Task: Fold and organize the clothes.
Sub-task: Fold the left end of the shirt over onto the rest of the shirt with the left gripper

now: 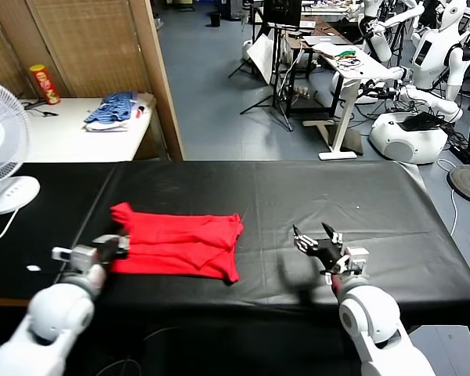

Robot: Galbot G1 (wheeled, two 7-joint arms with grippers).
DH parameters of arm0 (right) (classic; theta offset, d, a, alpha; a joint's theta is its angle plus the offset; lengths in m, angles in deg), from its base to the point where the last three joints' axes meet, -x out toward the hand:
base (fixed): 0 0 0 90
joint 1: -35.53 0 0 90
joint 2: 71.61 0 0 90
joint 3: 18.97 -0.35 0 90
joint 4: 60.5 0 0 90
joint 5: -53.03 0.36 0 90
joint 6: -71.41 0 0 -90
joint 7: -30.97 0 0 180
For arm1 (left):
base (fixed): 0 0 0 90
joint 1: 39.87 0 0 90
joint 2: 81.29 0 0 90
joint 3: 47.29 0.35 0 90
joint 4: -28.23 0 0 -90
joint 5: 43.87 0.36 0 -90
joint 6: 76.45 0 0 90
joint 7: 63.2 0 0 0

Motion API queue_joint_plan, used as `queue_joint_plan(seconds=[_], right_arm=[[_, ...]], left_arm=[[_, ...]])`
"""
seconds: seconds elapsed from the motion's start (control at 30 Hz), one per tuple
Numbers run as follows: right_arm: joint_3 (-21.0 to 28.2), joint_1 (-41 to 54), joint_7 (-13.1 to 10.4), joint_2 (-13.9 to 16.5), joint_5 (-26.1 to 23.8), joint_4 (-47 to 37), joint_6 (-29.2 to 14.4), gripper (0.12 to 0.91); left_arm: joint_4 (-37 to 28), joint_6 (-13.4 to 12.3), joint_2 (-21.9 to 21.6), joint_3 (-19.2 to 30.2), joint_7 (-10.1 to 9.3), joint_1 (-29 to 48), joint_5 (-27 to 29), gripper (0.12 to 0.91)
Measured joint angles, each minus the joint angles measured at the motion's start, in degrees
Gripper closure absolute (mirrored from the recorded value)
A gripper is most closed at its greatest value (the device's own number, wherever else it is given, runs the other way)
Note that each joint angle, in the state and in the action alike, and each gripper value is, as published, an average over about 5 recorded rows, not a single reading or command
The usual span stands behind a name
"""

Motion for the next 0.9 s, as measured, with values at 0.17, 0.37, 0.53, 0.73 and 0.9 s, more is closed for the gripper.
queue_joint_plan(seconds=[0.17, 0.37, 0.53, 0.73, 0.9], right_arm=[[0.2, -0.4, 0.1, -0.3, -0.6, 0.2, 0.0, 0.227], [0.5, -0.4, 0.1, -0.5, -0.9, 0.3, 0.0, 0.227], [0.9, -0.3, 0.1, -0.8, -1.2, 0.0, 0.0, 0.227], [1.1, -0.2, 0.1, -0.9, -1.3, -0.3, 0.0, 0.227], [1.4, -0.1, 0.3, -0.9, -1.5, -0.4, -0.1, 0.227]], left_arm=[[0.8, 0.4, 6.0, 5.0, -0.83, 2.6, -2.5, 0.881], [-0.3, -0.1, 11.7, 8.4, -0.89, 3.9, -1.8, 0.881], [-0.3, -0.2, 14.9, 9.3, -0.98, 4.0, -2.9, 0.881], [0.5, -0.2, 16.9, 10.3, -0.90, 3.4, -3.7, 0.881], [-0.7, -0.9, 18.5, 10.7, -0.92, 3.9, -2.3, 0.881]])
